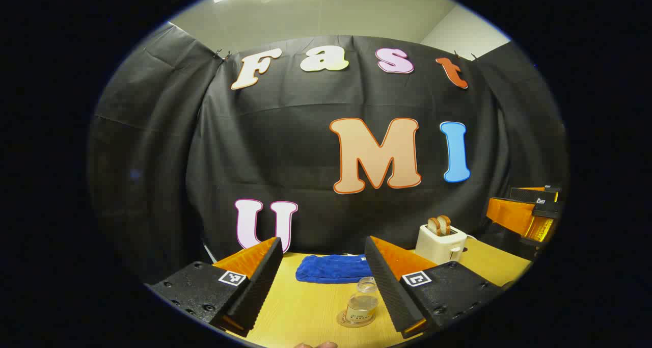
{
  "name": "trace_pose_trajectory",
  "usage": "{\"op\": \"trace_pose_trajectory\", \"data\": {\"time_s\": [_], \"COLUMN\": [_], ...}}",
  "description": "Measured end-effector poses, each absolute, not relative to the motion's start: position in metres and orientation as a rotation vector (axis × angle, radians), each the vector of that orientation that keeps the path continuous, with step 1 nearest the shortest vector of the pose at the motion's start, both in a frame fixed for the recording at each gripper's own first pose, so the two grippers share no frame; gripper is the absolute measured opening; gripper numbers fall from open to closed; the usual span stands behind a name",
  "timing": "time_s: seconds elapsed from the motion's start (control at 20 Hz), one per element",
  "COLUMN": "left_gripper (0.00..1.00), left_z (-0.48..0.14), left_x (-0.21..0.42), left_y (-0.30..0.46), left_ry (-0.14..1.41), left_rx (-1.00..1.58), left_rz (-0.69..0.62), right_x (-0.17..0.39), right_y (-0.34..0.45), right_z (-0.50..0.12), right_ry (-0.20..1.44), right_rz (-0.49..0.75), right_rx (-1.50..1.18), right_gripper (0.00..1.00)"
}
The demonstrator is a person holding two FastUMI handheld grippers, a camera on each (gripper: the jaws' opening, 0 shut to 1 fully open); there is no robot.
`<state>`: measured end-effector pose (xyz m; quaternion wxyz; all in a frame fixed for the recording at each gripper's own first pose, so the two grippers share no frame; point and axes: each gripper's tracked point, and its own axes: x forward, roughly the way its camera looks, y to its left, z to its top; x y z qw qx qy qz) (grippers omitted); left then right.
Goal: Open the teacup lid with one hand, grasp the water bottle and pour water into the teacup with the other hand; after pouring, place the water bottle on the coaster and then close the teacup lid.
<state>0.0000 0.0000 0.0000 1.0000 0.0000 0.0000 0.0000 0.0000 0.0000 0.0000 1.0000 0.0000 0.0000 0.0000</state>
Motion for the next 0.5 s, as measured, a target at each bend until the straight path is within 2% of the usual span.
{"op": "trace_pose_trajectory", "data": {"time_s": [0.05,0.5], "left_gripper": [0.95,0.95], "left_z": [0.0009,-0.0002], "left_x": [0.0007,0.0017], "left_y": [0.0002,0.0031], "left_ry": [-0.001,-0.001], "left_rx": [0.002,0.001], "left_rz": [0.003,0.017], "right_x": [0.0010,0.0069], "right_y": [0.0009,0.0044], "right_z": [-0.0002,-0.0069], "right_ry": [-0.002,0.016], "right_rz": [0.001,0.013], "right_rx": [-0.005,-0.018], "right_gripper": [0.99,1.00]}}
